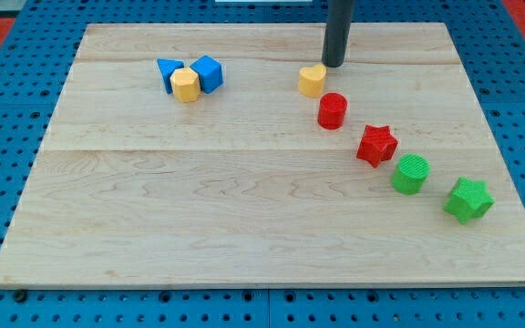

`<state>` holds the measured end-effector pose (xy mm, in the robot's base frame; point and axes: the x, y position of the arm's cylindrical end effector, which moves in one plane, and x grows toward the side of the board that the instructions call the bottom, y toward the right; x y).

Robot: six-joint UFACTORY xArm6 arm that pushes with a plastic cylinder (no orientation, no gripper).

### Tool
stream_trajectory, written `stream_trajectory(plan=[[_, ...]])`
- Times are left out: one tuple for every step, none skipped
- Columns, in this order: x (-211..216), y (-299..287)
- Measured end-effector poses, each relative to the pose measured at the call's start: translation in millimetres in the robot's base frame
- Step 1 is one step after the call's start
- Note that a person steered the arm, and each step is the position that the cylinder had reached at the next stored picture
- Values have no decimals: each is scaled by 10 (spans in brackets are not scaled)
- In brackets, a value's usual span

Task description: Keep the yellow heart at the center of the board

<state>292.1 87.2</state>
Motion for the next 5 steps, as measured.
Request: stream_trajectory(plan=[[199, -580], [156, -1049], [-244, -501], [-263, 81], [148, -19]])
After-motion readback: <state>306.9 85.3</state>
